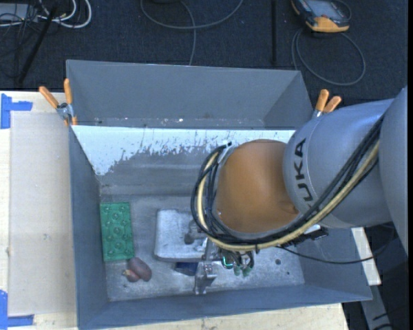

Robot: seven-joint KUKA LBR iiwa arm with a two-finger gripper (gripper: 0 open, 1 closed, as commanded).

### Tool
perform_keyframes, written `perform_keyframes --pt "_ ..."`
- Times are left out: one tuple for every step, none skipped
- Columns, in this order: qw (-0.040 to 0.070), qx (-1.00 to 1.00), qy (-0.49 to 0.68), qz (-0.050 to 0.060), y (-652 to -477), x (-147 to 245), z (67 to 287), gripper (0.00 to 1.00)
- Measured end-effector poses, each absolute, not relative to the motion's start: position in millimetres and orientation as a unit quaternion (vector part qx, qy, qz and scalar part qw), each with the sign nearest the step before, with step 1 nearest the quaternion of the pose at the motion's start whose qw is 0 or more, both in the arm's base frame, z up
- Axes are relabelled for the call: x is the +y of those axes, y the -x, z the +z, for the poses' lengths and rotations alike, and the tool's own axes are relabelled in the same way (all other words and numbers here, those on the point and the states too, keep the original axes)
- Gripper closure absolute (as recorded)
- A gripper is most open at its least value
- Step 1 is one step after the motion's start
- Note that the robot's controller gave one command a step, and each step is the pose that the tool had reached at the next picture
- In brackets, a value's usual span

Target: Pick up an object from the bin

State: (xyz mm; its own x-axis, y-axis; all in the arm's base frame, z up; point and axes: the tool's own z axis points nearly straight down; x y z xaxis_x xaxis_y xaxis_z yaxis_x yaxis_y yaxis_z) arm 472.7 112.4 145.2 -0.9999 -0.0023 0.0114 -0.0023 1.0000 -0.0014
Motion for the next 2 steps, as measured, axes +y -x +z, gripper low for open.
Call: perform_keyframes --pt "-0.008 -1.000 0.007 -0.003 -496.3 105.7 101.7 0.00" --pt "-0.013 -0.999 0.033 -0.005 -500.0 107.0 98.3 0.00"
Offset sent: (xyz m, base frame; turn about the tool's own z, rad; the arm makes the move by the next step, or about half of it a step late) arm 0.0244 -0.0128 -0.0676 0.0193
